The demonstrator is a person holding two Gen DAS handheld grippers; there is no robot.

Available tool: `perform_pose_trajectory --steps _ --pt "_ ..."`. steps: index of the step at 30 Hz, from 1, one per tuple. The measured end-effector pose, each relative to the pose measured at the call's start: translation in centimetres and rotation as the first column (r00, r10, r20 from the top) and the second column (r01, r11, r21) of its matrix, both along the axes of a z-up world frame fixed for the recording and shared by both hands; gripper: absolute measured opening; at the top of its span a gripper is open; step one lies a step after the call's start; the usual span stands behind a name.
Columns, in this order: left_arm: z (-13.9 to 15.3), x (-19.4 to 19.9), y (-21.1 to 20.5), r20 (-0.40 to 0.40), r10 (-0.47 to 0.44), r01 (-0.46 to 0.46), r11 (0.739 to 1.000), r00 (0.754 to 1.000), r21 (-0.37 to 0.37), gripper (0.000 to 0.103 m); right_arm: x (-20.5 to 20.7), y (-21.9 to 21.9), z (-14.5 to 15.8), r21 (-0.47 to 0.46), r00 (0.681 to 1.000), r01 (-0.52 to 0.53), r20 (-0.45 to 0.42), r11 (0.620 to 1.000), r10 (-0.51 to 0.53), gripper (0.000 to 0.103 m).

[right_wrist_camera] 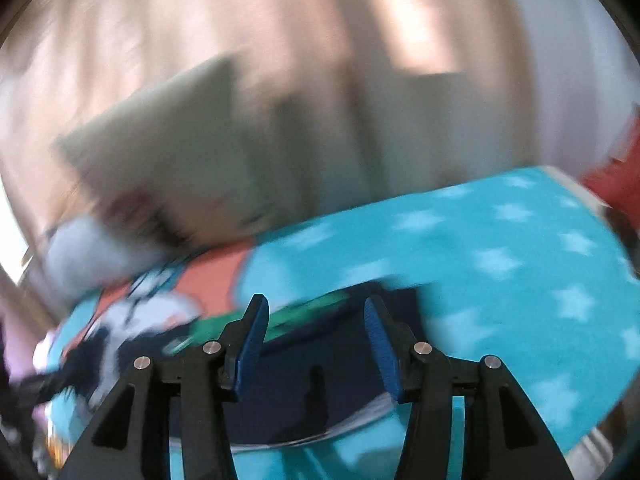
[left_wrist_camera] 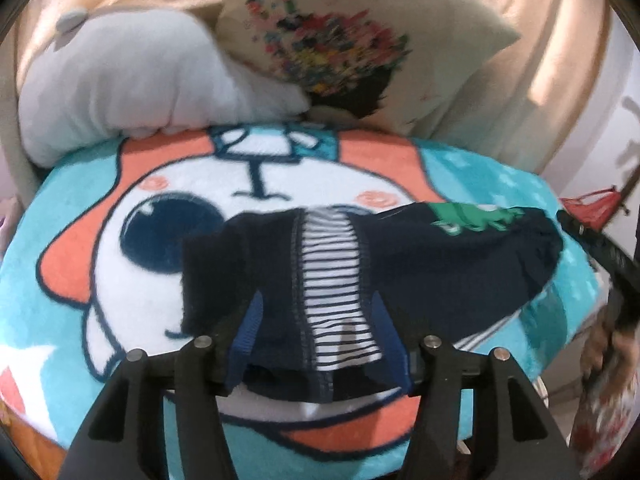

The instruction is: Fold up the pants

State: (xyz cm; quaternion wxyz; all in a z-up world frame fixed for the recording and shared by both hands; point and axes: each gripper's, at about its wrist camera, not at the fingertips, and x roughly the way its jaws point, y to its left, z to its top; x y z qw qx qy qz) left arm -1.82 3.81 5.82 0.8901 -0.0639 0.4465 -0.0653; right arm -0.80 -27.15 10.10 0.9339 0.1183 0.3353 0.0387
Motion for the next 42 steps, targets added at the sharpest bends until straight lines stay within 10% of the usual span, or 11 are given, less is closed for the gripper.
perform_pose_trajectory --steps 6,14,42 --pt "-0.4 -0.6 0.1 0.015 0.038 -0.039 0.996 0.999 0.078 0.056 1.6 10.3 -4.8 -0.160 0.975 -0.195 -0.143 0.968 0.173 0.054" --pt "-1.5 -0.6 -0.9 0.009 0.014 -0.016 0.987 1.000 0.159 0.063 0.4 11.7 -7.0 -0.251 0.968 -0.202 -0.199 0.947 0.153 0.063" --pt "2.1 -1.2 -4.5 0.045 -0.084 0.072 0.974 0.995 0.216 0.064 -2.9 4.2 -5.1 -0.049 0.995 -0.075 -0.073 0.996 0.072 0.065"
